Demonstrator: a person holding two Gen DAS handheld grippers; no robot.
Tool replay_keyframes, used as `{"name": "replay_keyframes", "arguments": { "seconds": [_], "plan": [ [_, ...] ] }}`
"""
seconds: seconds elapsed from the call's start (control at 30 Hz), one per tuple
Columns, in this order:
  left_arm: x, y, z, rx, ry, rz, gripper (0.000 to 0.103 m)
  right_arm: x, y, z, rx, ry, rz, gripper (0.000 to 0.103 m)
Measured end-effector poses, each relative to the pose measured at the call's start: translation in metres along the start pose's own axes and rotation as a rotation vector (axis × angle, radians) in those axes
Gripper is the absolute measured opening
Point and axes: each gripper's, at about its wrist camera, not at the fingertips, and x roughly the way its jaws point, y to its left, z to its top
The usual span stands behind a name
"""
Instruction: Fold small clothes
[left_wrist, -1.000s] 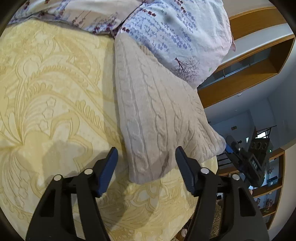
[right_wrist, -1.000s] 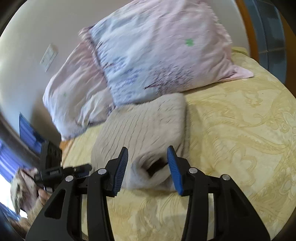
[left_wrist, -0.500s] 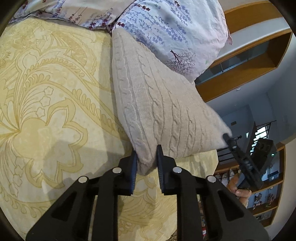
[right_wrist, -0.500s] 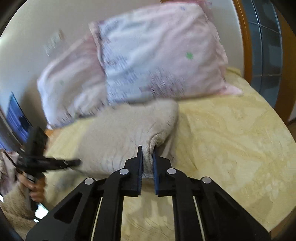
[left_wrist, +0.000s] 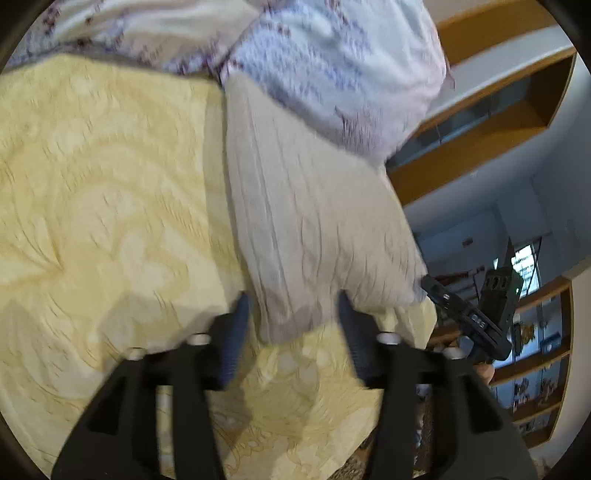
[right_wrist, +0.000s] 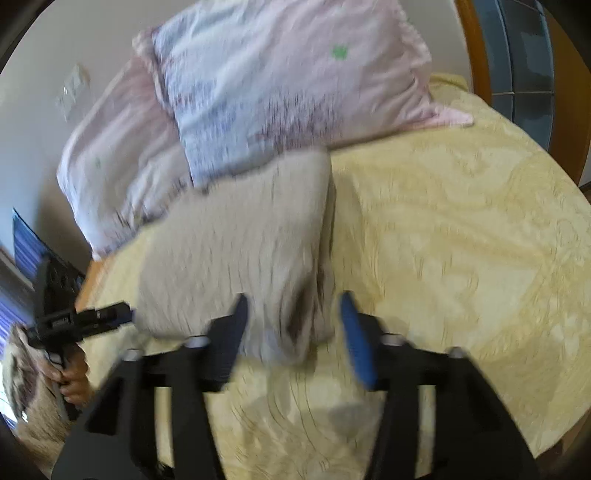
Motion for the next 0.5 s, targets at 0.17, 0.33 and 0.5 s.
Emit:
{"name": "replay_keyframes", "arguments": {
  "seconds": [0.17, 0.33, 0.5],
  "plan": [
    [0.000, 0.014, 0.043, -0.087, -0.047, -0.003, 0.067, 0.021, -0.013, 0.049, 0.114, -0.010, 0.052, 0.059],
    [0.022, 0.024, 0.086, -0.158, -0.059, -0.002, 0.067, 0.072, -0.036, 0.091, 0.246, 0.064, 0.091, 0.059],
    [0.054, 0.032, 0.122, -0.193, -0.041, 0.027, 0.067, 0.102, -0.045, 0.097, 0.291, 0.126, 0.119, 0.058]
  ]
}}
